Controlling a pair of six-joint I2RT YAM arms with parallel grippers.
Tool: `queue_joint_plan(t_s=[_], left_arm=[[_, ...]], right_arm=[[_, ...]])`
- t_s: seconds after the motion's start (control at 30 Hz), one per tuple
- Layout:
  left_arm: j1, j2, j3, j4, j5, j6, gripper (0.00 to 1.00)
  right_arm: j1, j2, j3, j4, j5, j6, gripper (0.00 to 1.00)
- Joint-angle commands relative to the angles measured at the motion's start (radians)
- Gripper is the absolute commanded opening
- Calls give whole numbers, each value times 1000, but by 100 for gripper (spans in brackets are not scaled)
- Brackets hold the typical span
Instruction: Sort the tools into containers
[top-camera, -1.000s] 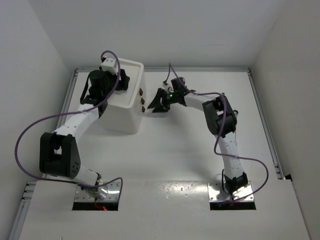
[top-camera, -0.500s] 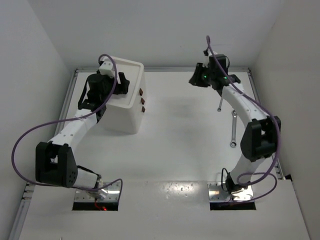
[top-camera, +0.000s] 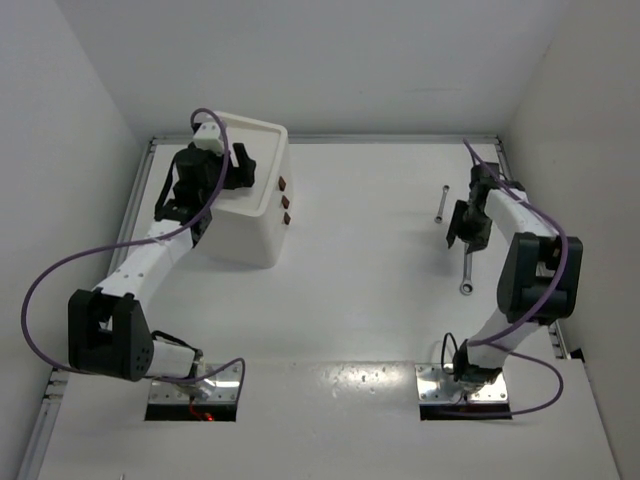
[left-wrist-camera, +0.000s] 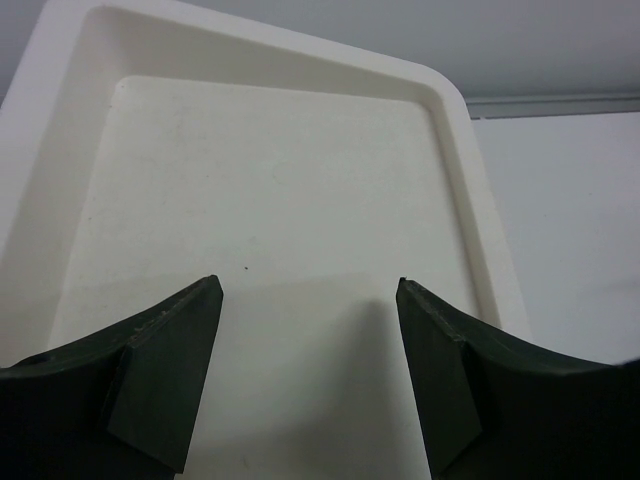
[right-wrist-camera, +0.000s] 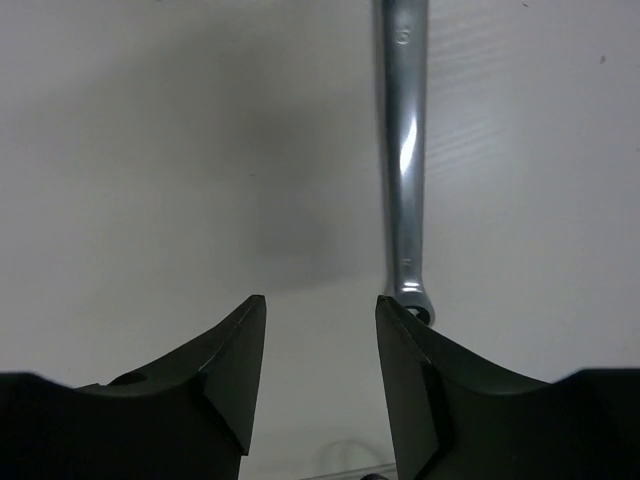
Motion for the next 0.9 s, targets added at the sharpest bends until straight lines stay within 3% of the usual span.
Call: queue_joint_plan(t_s=[0.0, 0.17, 0.33, 0.87], left_arm=[[3, 81, -86, -462, -75, -68, 78], [3, 99, -63, -482, -102, -77, 78], [3, 99, -63, -482, -112, -77, 78], [23, 165, -24, -500, -72, -68, 78]], right_arm=[[-61, -21, 4, -31, 25, -45, 49], [-115, 10, -5, -43, 68, -66, 47], [-142, 64, -27, -6, 13, -123, 47], [-132, 309, 143, 44, 52, -174, 48]])
